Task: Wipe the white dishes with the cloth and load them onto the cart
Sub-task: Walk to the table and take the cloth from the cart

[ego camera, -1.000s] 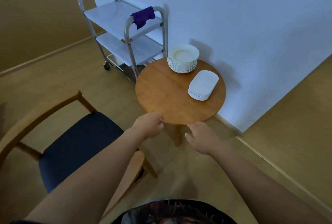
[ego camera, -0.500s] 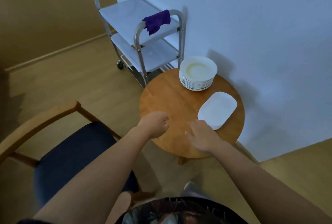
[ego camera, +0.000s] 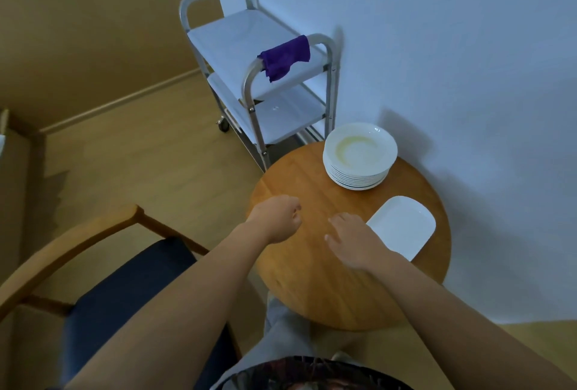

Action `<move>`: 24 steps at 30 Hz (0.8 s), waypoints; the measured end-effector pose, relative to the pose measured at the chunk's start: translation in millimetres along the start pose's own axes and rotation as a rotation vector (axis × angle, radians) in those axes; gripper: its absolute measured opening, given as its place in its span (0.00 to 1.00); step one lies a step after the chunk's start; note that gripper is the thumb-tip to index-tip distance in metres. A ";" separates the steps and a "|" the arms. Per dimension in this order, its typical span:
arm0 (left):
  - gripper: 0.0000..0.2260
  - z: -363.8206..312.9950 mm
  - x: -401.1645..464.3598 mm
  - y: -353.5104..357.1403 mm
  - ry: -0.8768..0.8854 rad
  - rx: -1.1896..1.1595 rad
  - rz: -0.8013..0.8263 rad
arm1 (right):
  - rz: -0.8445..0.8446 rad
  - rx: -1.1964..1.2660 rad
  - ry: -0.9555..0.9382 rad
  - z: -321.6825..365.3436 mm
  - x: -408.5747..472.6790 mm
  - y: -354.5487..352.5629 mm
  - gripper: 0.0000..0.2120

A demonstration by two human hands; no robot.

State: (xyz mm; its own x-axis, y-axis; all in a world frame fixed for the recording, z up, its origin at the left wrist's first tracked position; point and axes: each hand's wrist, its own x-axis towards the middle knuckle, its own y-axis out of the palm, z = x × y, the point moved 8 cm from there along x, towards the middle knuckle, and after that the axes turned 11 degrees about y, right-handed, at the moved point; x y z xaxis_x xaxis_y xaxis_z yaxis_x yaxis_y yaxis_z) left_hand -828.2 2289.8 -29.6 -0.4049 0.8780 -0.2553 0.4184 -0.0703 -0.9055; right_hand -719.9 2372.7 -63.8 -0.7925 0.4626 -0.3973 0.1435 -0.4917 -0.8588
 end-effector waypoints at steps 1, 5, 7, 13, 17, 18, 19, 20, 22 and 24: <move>0.15 3.6 6.6 -3.0 0.012 0.002 0.000 | 0.000 0.006 0.006 2.1 5.8 -1.4 0.21; 0.15 25.3 35.8 -13.7 0.060 0.013 0.017 | -0.001 0.010 0.024 16.9 37.2 -9.4 0.20; 0.14 41.1 54.6 -23.1 0.098 0.028 0.028 | -0.031 0.032 0.034 28.5 59.9 -19.7 0.20; 0.13 116.2 120.3 -64.4 0.199 0.040 0.069 | -0.130 0.181 0.084 81.3 145.2 -47.2 0.18; 0.11 176.7 164.1 -100.1 0.190 0.039 0.078 | -0.111 0.208 0.165 114.7 190.9 -49.5 0.22; 0.10 190.5 176.2 -108.8 0.179 0.050 0.076 | -0.110 0.228 0.194 119.2 200.4 -49.9 0.22; 0.10 204.1 189.3 -116.1 0.163 0.060 0.072 | -0.110 0.252 0.219 122.6 209.3 -50.1 0.23; 0.09 217.2 202.9 -123.2 0.136 0.057 0.061 | -0.105 0.270 0.245 124.2 217.0 -49.9 0.23; 0.11 240.6 231.9 -135.8 0.054 -0.013 0.016 | -0.089 0.293 0.305 125.0 231.7 -48.3 0.23; 0.15 254.4 259.6 -143.9 -0.017 -0.147 -0.035 | -0.093 0.337 0.366 124.3 246.0 -46.2 0.21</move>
State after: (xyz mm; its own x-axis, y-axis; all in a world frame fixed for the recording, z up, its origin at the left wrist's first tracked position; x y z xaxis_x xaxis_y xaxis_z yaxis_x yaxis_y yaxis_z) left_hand -1200.4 2407.4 -51.8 -0.4347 0.8703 -0.2314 0.5177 0.0312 -0.8550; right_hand -995.2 2417.5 -81.6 -0.5242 0.7145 -0.4634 -0.1651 -0.6191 -0.7678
